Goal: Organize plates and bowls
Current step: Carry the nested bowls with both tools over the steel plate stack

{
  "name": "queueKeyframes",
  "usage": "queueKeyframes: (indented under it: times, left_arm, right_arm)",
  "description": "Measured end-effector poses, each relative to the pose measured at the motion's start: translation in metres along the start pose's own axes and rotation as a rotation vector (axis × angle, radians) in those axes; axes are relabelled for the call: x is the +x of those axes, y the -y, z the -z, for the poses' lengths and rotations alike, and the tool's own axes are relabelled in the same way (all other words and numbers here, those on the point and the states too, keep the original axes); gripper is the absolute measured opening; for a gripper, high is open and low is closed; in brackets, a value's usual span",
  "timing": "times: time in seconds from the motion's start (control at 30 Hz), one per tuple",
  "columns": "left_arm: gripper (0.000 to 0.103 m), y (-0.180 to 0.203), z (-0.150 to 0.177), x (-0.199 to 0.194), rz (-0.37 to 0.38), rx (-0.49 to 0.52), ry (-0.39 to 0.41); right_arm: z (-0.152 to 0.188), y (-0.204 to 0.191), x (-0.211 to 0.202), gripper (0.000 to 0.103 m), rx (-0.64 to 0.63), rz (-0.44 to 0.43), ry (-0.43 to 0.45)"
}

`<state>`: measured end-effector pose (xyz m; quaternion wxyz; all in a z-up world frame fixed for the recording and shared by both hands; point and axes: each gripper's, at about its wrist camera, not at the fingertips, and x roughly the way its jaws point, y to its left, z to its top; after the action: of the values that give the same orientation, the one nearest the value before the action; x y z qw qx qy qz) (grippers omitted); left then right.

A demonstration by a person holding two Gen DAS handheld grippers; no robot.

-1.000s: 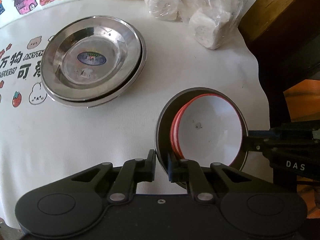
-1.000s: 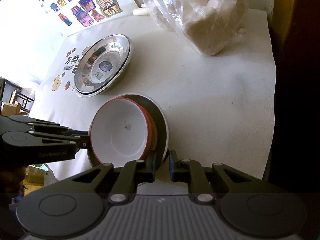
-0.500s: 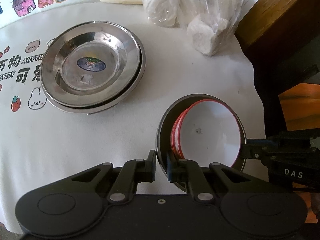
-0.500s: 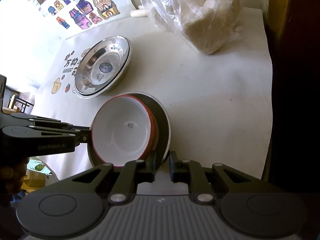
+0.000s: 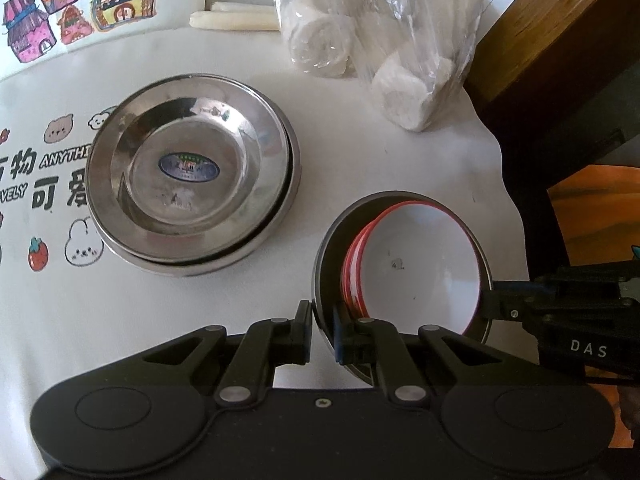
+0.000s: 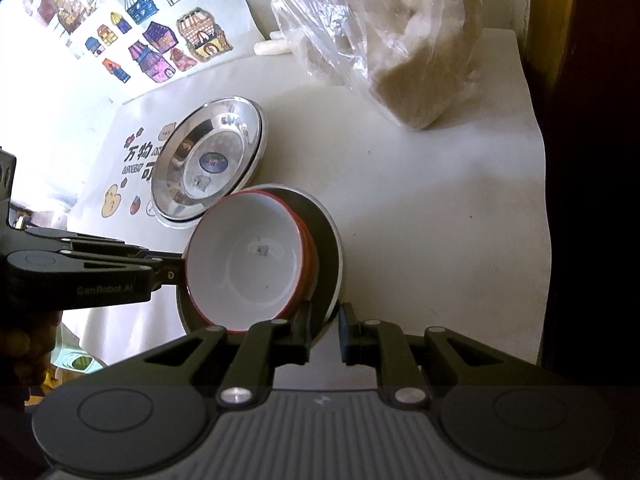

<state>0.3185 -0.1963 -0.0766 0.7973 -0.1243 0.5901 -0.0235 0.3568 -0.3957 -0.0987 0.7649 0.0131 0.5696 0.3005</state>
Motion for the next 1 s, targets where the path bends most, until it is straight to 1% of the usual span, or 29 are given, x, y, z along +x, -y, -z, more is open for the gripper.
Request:
queueKeyframes:
  times: [0.43, 0.73, 1.0]
  left_arm:
    - [0.01, -0.022, -0.016, -0.008, 0.019, 0.031, 0.011]
    - [0.01, -0.04, -0.024, -0.014, 0.02, 0.026, 0.026]
    - [0.01, -0.056, -0.029, -0.02, 0.022, 0.0, 0.044]
  right_arm:
    - [-0.013, -0.017, 0.001, 0.016, 0.025, 0.009, 0.029]
    - [-0.025, -0.03, 0.008, 0.016, 0.017, 0.004, 0.035]
    - [-0.036, -0.043, 0.012, 0.016, 0.003, 0.002, 0.041]
